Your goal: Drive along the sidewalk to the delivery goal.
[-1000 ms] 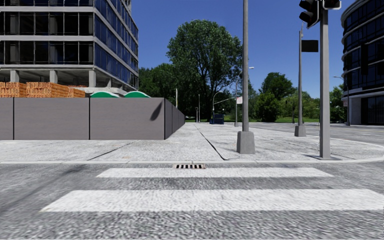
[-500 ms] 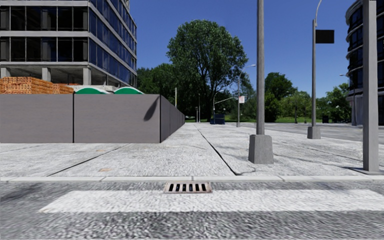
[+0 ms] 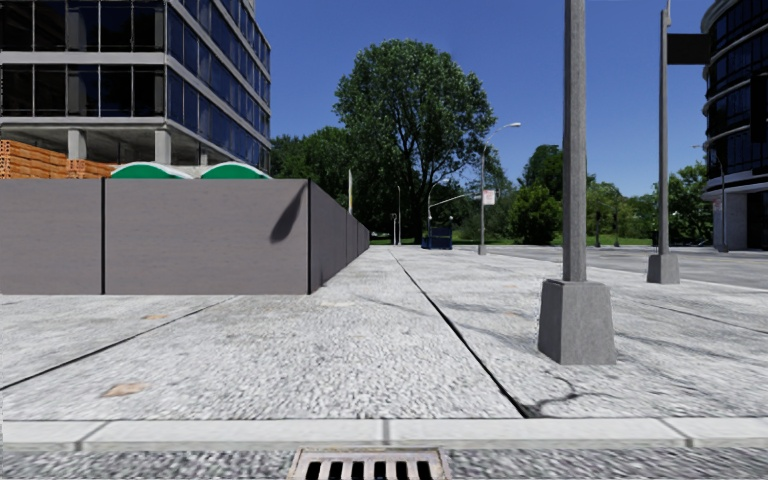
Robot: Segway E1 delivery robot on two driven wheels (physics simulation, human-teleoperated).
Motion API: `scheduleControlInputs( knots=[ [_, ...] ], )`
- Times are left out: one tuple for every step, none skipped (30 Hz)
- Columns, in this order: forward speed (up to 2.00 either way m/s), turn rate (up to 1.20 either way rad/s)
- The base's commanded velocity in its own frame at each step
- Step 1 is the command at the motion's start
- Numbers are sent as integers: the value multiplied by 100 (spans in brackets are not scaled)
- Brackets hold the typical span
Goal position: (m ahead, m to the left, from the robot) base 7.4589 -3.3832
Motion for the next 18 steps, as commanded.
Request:
scheduleControlInputs(
  knots=[
    [200, 0],
    [200, 0],
    [200, 0],
    [196, 0],
    [192, 0],
    [191, 0],
    [190, 0],
    [190, 0],
    [190, 0],
    [190, 0],
    [190, 0],
    [190, 0],
    [189, 0],
    [189, 0],
    [189, 0],
    [189, 0],
    [189, 0],
    [189, 0]
  ],
)
